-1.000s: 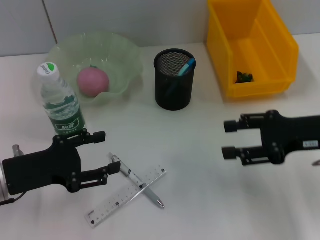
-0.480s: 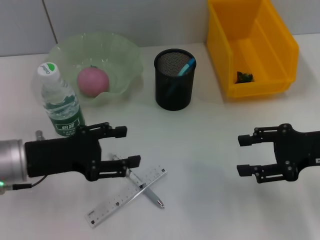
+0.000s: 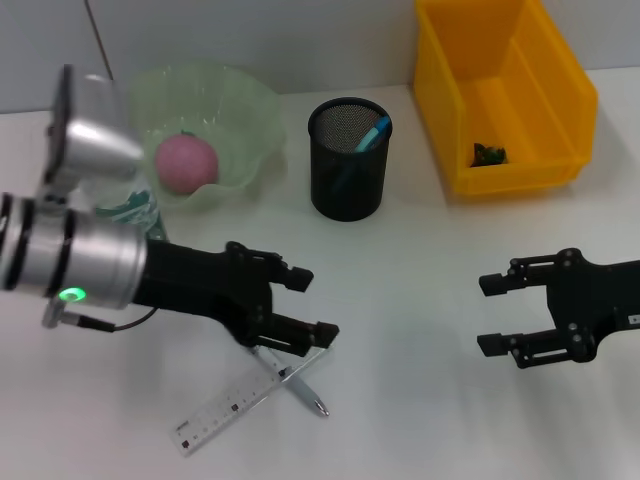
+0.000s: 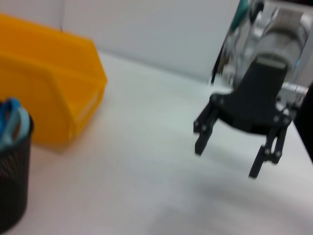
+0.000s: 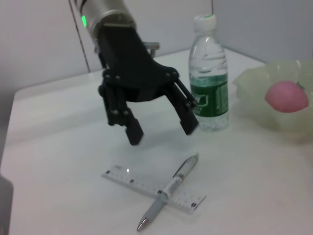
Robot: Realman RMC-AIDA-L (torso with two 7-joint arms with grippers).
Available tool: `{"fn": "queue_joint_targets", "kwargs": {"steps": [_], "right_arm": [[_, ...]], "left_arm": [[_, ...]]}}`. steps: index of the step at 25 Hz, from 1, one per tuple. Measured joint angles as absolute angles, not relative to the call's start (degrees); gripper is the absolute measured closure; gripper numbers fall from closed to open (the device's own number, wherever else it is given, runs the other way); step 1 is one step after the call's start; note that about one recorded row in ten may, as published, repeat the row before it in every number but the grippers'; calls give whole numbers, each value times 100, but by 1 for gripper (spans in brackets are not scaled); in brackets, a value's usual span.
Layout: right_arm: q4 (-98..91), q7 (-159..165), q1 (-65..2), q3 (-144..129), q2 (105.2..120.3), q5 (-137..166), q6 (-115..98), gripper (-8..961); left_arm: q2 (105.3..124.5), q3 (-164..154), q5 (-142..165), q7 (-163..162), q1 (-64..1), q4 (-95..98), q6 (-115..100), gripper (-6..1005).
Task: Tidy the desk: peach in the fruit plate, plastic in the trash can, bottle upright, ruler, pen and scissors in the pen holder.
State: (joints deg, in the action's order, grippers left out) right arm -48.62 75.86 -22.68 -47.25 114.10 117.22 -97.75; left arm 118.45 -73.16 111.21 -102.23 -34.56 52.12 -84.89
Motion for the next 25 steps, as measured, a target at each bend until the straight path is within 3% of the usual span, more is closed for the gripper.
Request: {"fn": "queue_joint_targets", "kwargs": {"steps": [10, 25], "right_arm": [[-5011, 7402, -2305, -4742, 11478, 11842, -9806, 230], [-5019, 7376, -2340, -4714, 11514, 11843, -9809, 231]], "left_arm": [[11892, -8584, 12128, -12327, -4199, 5485, -7730, 201], [11909, -9757, 13026, -14018, -4417, 5872, -7324, 201]]}}
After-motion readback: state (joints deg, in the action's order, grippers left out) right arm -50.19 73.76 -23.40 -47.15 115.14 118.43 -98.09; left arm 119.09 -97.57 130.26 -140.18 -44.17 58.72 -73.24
